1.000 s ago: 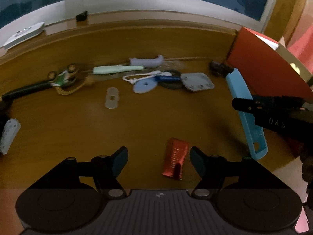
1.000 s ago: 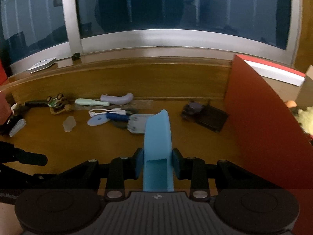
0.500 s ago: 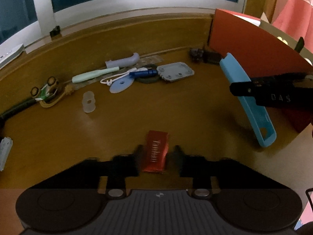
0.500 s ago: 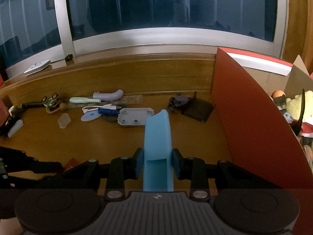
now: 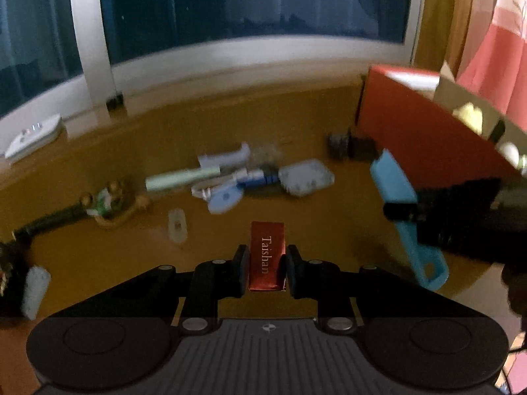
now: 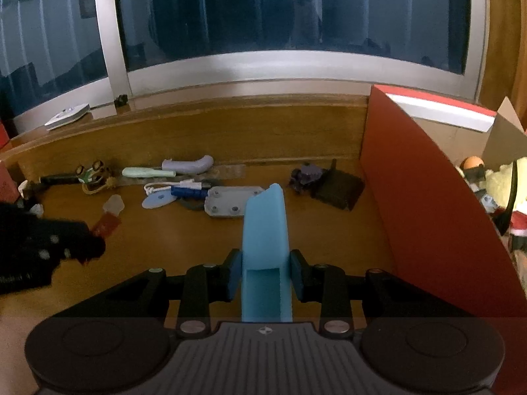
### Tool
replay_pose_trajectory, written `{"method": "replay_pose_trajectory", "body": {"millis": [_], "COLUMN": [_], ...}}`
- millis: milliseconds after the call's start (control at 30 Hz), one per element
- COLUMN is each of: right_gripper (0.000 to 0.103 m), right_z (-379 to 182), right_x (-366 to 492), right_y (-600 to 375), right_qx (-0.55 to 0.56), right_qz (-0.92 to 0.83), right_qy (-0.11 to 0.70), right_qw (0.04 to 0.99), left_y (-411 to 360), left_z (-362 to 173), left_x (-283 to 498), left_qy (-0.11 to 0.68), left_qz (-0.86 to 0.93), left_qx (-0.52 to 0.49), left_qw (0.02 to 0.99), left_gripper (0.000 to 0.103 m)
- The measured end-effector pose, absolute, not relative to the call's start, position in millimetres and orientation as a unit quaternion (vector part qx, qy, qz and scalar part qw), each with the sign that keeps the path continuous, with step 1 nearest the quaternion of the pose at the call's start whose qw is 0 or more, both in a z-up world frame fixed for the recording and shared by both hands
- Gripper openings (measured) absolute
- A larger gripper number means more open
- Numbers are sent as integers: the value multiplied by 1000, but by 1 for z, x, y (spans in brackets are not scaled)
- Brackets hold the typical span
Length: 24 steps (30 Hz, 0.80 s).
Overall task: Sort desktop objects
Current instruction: 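Lift and carry the red box and blue strip toward the cardboard box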
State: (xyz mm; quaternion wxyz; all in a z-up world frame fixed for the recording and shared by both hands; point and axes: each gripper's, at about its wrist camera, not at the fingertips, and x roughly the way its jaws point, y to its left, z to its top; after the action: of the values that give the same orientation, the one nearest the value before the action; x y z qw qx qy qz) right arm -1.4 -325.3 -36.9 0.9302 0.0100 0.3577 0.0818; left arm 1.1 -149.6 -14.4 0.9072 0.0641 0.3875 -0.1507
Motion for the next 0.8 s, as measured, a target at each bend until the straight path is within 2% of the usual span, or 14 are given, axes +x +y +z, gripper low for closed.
{"method": "replay_pose_trajectory", "body": {"millis": [333,367,400,467,567,667,733,800], "right_gripper": [26,28,36,44,44,48,47,41], "right_z": [-16,-17,-18,-25,-43,-58,-65,-67], "right_x": [3,3,3,2,5,6,5,4], "right_y": [-331,-331,-332,-333,-335,-334,-332,-330], "right_qx": [10,8,6,3,6,9,11,6], "right_qz": [71,69,66,58,54,51,56,63], "right_qy": [336,339,342,353,395,420,424,420], "right_qw": [939,938,937,934,917,906,904,905], "left_y": [-163,-164,-165,-167,-171,-173,-173,-172], "left_z": [10,12,14,16,19,19,19,19], "left_x": [22,23,23,23,23,23,21,20], "left_qy": [360,357,354,347,344,342,343,344], "left_qz": [-164,-166,-168,-174,-177,-179,-180,-180], "left_qx": [62,61,61,66,66,66,66,67], "left_qw": [917,917,918,919,920,920,920,919], "left_gripper": [25,25,25,25,25,25,25,25]}}
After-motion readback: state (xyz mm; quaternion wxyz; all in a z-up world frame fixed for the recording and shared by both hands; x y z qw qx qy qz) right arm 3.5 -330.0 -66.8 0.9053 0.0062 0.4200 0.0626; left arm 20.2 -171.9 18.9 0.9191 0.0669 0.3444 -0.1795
